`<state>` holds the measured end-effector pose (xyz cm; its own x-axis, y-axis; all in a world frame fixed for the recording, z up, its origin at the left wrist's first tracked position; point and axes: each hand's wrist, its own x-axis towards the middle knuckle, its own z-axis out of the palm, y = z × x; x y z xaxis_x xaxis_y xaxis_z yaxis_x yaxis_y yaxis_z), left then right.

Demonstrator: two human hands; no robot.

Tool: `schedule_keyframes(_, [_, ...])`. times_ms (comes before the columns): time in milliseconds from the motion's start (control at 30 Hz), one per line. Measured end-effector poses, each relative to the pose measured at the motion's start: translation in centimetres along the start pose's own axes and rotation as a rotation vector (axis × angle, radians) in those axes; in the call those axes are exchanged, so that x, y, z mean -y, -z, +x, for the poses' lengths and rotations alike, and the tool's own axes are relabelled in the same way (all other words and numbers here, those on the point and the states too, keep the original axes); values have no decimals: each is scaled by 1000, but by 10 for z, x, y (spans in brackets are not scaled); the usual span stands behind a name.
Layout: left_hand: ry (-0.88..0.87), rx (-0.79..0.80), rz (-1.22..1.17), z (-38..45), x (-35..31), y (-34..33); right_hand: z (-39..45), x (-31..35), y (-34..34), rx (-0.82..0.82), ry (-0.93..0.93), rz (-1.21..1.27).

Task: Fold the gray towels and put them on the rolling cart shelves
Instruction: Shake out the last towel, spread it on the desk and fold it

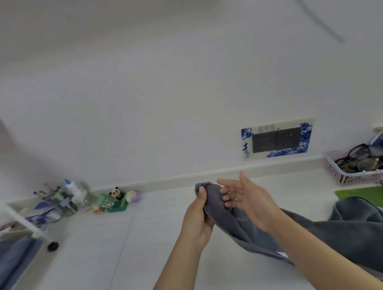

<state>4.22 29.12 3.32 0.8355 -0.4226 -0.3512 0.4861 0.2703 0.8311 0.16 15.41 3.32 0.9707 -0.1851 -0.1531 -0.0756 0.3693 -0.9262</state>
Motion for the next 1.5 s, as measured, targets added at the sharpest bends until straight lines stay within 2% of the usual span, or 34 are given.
schedule_keyframes(100, [23,-79,-2,-9,-21,36,13,-16,-34,-51,63,-380])
schedule_keyframes(167, [22,-107,-4,-14,-34,57,22,-24,-51,95,94,-529])
schedule_keyframes(233, [17,-105,-15,-18,-50,77,30,-29,-68,297,24,-575])
schedule_keyframes(333, [-38,-129,22,-27,-76,108,42,-42,-99,477,-80,-595])
schedule_keyframes(467, [-143,-186,146,-41,-103,148,47,-59,-126,605,-228,-429])
schedule_keyframes(600, [-167,-232,161,-56,-120,186,52,-82,-141,774,-448,-328])
schedule_keyframes(700, [-182,-227,180,-67,-132,198,47,-92,-159,895,-571,-342])
schedule_keyframes(767, [-204,-230,197,-71,-139,207,42,-96,-171,882,-573,-407])
schedule_keyframes(933, [-295,-246,167,-81,-163,228,46,-102,-174,778,-413,-770])
schedule_keyframes(1033, [-332,-264,154,-86,-177,238,50,-88,-159,803,-346,-663])
schedule_keyframes(1200, [-338,-334,125,-91,-187,245,62,-52,-144,671,-83,-423])
schedule_keyframes(1333, [-357,-379,45,-86,-187,242,64,-4,-146,581,47,-594])
schedule_keyframes(1500, [-396,-491,38,-80,-194,231,60,58,-152,370,294,-828])
